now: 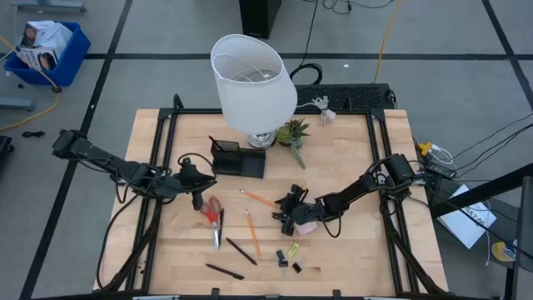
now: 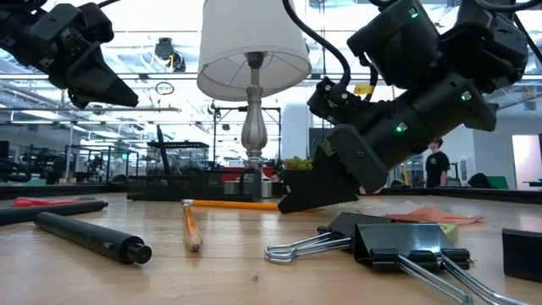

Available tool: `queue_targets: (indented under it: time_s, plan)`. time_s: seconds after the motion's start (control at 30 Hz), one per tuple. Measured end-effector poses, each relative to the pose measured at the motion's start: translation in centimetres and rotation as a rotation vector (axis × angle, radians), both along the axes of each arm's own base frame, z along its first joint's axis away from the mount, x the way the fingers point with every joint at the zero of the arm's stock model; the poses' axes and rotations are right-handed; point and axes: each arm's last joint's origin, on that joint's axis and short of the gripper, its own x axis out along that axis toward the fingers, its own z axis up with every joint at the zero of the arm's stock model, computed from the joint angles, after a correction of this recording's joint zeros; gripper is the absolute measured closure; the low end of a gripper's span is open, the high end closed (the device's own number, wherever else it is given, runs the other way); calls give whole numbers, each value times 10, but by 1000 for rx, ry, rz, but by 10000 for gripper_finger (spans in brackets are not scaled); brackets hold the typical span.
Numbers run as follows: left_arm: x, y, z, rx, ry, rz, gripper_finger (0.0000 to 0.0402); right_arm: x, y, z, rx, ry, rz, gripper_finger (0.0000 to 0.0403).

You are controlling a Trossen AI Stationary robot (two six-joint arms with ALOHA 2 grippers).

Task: Pick and place office supplies into organizer
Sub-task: Put the orange pencil into the black desk organizer

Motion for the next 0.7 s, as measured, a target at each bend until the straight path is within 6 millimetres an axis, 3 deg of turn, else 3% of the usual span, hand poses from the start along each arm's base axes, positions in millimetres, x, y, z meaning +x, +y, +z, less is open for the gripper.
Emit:
queue_targets:
  time_s: [0.5,0.7]
  plan:
    - [0,0,0,-8,2,-9,325,-1,0,-2,-2,16,-1,378]
    - [0,0,0,-5,2,-8,325,0,-1,-1,18,10,6,384]
